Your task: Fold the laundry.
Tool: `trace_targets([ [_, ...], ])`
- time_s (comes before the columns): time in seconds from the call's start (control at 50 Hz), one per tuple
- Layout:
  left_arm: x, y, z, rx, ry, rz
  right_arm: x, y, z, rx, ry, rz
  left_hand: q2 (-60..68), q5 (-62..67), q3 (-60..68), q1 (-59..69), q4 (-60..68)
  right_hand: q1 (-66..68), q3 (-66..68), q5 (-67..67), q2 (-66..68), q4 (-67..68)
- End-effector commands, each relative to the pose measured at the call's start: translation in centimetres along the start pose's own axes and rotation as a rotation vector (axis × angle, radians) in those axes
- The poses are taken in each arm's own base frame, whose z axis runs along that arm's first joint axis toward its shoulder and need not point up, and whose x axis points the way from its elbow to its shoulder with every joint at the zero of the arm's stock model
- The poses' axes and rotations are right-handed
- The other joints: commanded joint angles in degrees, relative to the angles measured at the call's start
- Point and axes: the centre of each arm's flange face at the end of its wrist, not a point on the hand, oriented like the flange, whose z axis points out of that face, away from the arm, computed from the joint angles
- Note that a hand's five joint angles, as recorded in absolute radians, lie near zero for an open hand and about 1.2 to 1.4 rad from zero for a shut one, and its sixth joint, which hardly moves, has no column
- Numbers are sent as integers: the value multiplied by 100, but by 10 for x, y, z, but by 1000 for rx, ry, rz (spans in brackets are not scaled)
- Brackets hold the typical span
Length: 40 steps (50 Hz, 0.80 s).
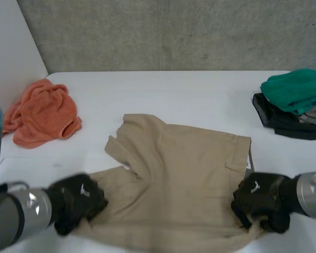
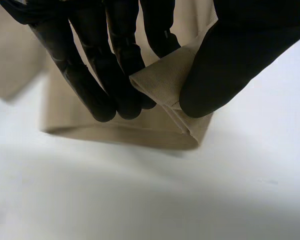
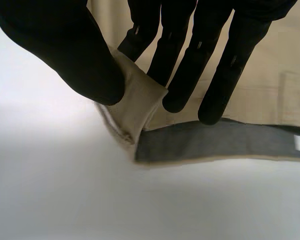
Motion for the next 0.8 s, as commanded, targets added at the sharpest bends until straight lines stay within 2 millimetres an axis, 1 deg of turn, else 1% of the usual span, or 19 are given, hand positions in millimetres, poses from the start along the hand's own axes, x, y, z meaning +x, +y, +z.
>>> trace_targets([
  [0.02, -58, -41, 25, 127, -285, -5, 41, -8, 23, 102, 196, 156, 1166, 1362, 1204, 1522, 1164, 2020, 1208, 1185, 1361, 1167],
  [0.06, -69, -51, 31, 159, -338, -23, 50, -10, 27, 137, 247, 176, 1166, 1362, 1204, 1522, 1164, 2020, 1208, 1185, 1361, 1167],
  [0.08, -81, -61, 38, 199, -394, -41, 61, -13, 31, 179, 303, 194, 1166, 1362, 1204, 1522, 1164, 2020, 1208, 1185, 1361, 1167],
  [0.14, -98, -75, 52, 262, -468, -59, 77, -17, 38, 242, 391, 215, 1166, 1362, 1204, 1522, 1164, 2020, 1208, 1185, 1361, 1167],
  [0.2, -125, -94, 86, 356, -585, -75, 104, -23, 51, 332, 560, 231, 1166, 1362, 1204, 1522, 1164, 2020, 1208, 1185, 1361, 1167],
  [0.26, -141, -101, 105, 392, -644, -81, 121, -25, 61, 386, 674, 221, 1166, 1362, 1204, 1522, 1164, 2020, 1208, 1185, 1361, 1167],
  [0.28, -149, -105, 118, 404, -674, -87, 130, -27, 68, 414, 736, 204, 1166, 1362, 1204, 1522, 1164, 2020, 1208, 1185, 1361, 1167],
  [0.38, -155, -113, 154, 429, -690, -111, 152, -29, 100, 458, 895, 132, 1166, 1362, 1204, 1522, 1164, 2020, 1208, 1185, 1361, 1167],
  [0.42, -151, -121, 165, 474, -666, -127, 161, -28, 115, 446, 970, 85, -1090, -894, -1052, -735, -1092, 2020, 1208, 1185, 1361, 1167],
  [0.44, -149, -125, 167, 490, -654, -132, 164, -28, 117, 436, 995, 73, -2951, -2755, -2914, -2596, -2953, 1285, 473, 450, 626, 432],
  [0.46, -144, -130, 170, 515, -637, -144, 169, -27, 123, 409, 1045, 58, -5834, -5638, -5796, -5478, -5836, -2935, -3747, -3771, -3594, -3788],
  [0.48, -143, -132, 170, 521, -629, -151, 172, -25, 124, 389, 1073, 54, -5834, -5638, -5796, -5478, -5836, -4976, -5788, -5811, -5635, -5829],
  [0.52, -140, -135, 168, 529, -623, -170, 172, -27, 125, 362, 1113, 50, -5834, -5638, -5796, -5478, -5836, -4980, -5792, -5815, -5639, -5833],
  [0.6, -142, -144, 149, 556, -641, -227, 166, -28, 119, 328, 1146, 97, -5834, -5638, -5796, -5478, -5836, -4980, -5792, -5815, -5639, -5833],
  [0.66, -141, -143, 134, 563, -637, -276, 156, -37, 101, 376, 1116, 157, -5834, -5638, -5796, -5478, -5836, -4980, -5792, -5815, -5639, -5833],
  [0.68, -140, -143, 126, 572, -632, -297, 150, -40, 88, 395, 1083, 186, -5834, -5638, -5796, -5478, -5836, -4980, -5792, -5815, -5639, -5833],
  [0.74, -138, -143, 115, 592, -624, -317, 135, -41, 72, 387, 980, 223, -5834, -5638, -5796, -5478, -5836, -4980, -5792, -5815, -5639, -5833],
  [0.76, -135, -141, 109, 601, -615, -326, 124, -41, 64, 371, 899, 238, -5834, -5638, -5796, -5478, -5836, -4980, -5792, -5815, -5639, -5833],
  [0.8, -130, -140, 104, 609, -598, -329, 111, -37, 61, 340, 800, 265, -5834, -5638, -5796, -5478, -5836, -4980, -5792, -5815, -5639, -5833],
])
